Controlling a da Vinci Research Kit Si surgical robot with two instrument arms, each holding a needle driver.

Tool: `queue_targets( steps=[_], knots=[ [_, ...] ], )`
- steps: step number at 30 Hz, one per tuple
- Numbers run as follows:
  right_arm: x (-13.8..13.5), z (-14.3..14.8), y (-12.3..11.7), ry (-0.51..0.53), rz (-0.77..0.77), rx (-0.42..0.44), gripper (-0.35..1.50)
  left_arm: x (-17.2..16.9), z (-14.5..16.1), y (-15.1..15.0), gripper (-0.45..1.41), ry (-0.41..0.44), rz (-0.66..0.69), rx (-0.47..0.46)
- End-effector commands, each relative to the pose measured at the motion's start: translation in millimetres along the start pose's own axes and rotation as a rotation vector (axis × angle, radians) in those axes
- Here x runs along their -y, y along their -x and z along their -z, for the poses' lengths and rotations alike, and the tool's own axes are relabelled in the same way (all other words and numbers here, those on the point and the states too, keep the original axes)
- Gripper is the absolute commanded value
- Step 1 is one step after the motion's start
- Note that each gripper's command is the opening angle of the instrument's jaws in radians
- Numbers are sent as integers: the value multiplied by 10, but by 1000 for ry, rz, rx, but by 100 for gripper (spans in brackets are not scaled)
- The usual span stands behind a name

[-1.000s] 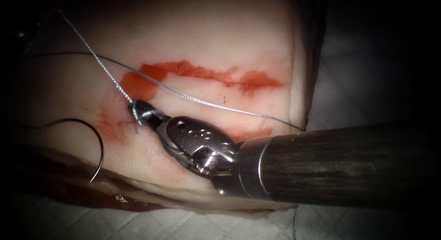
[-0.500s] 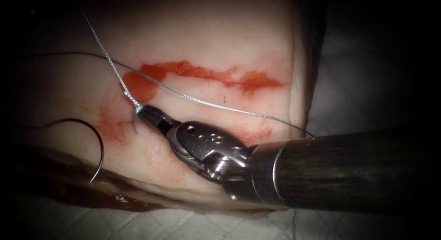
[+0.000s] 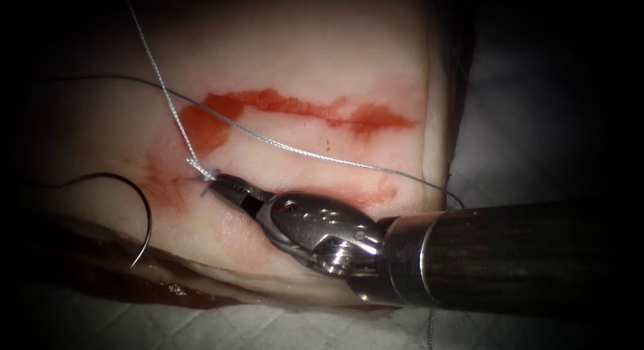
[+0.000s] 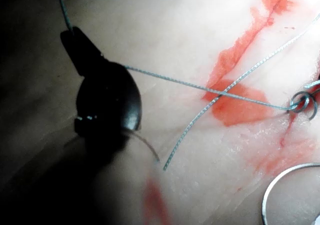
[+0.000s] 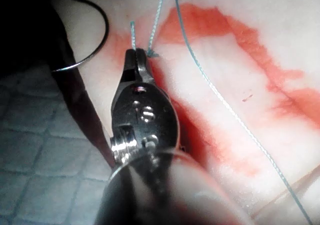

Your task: Wound Closure

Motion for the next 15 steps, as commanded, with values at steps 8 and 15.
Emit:
queue_targets(
  steps=[8,15],
  knots=[
    [-17,-32,-17,55,100,-1,-35,-11,-38,4,-45,4,-7,-4],
    [-25,-37,-19,31,109,0,-35,-21,-69,10,-45,-1,-10,-9]
  ],
)
